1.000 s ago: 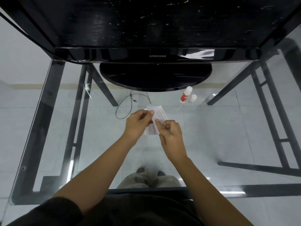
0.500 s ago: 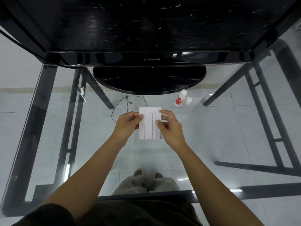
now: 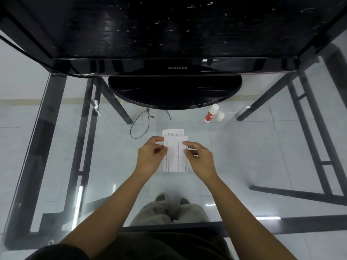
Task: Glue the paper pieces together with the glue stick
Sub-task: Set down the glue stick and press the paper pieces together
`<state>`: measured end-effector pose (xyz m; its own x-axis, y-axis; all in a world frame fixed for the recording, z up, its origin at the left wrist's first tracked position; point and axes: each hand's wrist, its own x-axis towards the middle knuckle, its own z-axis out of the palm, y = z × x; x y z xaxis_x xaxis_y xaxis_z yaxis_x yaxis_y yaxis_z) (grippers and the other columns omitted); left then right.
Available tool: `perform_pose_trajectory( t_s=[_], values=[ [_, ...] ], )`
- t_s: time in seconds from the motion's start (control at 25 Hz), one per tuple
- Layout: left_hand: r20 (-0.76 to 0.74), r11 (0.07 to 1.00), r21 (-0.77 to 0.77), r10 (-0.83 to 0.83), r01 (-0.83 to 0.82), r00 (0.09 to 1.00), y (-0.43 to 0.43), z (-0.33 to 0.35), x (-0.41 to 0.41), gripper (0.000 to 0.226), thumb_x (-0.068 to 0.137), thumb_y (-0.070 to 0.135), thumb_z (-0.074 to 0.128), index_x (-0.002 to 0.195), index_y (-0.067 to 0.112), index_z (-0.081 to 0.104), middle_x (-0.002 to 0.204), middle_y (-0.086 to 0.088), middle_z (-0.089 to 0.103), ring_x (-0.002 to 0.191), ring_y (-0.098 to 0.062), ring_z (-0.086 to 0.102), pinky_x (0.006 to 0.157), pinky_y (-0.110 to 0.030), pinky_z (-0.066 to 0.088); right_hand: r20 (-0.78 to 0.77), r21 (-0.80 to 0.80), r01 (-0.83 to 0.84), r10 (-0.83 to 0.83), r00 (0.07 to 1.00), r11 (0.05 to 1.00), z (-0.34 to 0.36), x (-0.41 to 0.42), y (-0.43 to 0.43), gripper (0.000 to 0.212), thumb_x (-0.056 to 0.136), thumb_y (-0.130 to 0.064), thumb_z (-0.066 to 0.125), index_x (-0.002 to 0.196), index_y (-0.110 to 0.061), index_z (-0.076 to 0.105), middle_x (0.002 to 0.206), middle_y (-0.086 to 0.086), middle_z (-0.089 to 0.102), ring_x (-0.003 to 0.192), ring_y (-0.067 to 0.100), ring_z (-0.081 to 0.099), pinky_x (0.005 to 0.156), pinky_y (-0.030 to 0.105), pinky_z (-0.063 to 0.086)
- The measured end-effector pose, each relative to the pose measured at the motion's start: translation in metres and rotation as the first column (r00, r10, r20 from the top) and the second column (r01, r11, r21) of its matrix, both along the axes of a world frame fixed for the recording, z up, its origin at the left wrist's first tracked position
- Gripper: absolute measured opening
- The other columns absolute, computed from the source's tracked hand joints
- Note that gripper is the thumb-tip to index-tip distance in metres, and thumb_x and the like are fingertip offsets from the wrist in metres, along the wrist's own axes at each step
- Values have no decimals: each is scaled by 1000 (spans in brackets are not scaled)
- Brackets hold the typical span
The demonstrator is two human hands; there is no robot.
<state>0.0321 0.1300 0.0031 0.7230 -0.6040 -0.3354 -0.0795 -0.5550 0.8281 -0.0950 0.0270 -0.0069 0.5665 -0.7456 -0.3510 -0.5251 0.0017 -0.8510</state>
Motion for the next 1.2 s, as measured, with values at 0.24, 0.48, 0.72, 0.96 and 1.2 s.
perform_pose_trajectory(
  t_s=[0.24,0.48,0.72,0.96,1.2],
  values=[
    [145,999,-37,14,-9,989,-12,-3,8,24,87,11,62,110,12,57,89,-3,68,69,-8,61,56,-5,47,-8,-130,5,-6,1000,992,-5,20,-15,24,89,-12,58,113,-15,61,122,5,59,84,6,55,61,2,45],
    [196,996,80,-45,30,980,-19,-13,7,24,90,12,58,114,10,59,106,-12,68,77,-16,62,60,-11,45,-37,-147,0,-6,999,989,-16,23,-18,25,89,-11,58,114,-14,61,122,6,59,81,7,55,59,1,44],
    [202,997,74,-21,7,979,-21,-15,7,22,90,10,57,112,10,60,104,-11,67,72,-14,60,52,-7,45,-29,-173,-1,-4,1000,985,-20,25,-16,27,89,-14,60,115,-15,60,125,5,58,81,7,55,59,0,43],
    [212,997,66,17,-32,977,-24,-16,4,24,90,9,57,113,9,63,107,-12,67,72,-14,59,54,-4,44,-37,-212,-25,18,999,977,-20,25,-15,27,89,-14,59,116,-14,60,123,6,59,87,16,63,63,-1,43],
    [250,996,81,10,-32,968,-25,-16,0,26,91,7,53,116,7,63,107,-14,66,80,-23,64,59,-10,44,-58,-225,-34,22,998,974,-17,25,-13,28,89,-15,58,118,-14,59,125,6,58,91,19,63,64,-1,41]
  ],
)
